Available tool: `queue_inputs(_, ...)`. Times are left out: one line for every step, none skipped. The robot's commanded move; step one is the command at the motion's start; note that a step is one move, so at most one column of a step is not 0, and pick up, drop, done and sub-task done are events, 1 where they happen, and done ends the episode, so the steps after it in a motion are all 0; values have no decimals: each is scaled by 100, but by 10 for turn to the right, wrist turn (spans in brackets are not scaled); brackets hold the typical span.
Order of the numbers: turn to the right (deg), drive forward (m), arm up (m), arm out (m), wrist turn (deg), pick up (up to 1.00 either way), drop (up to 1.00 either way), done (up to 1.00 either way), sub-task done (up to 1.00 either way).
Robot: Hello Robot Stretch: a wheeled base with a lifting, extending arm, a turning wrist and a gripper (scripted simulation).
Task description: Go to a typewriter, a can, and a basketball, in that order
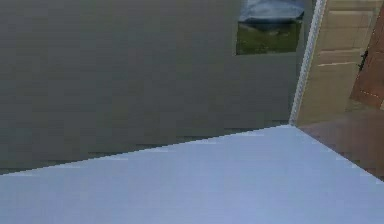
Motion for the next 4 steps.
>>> queue_inputs(-120,0,0,0,0,0,0,0,0)
queue_inputs(0,45,0,0,0,0,0,0,0)
queue_inputs(-450,0,0,0,0,0,0,0,0)
queue_inputs(-360,0,0,0,0,0,0,0,0)
